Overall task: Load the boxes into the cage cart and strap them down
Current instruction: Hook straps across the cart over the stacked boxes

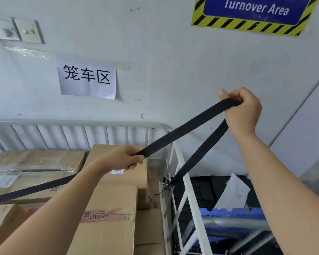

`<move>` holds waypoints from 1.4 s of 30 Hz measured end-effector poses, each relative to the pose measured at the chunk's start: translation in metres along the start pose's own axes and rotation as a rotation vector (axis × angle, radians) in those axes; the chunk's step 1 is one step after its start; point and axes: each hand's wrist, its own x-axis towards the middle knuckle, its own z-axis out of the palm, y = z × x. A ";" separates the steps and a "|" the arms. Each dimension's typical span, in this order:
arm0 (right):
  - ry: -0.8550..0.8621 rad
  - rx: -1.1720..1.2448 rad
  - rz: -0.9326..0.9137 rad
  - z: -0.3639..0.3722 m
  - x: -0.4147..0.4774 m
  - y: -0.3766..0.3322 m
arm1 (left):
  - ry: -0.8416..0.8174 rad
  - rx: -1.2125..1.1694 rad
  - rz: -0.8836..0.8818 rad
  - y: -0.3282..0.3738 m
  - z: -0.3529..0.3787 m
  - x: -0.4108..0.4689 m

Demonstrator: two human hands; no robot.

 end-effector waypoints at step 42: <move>-0.055 0.557 1.492 -0.026 -0.041 0.319 | -0.584 0.067 -0.477 -0.075 0.213 0.056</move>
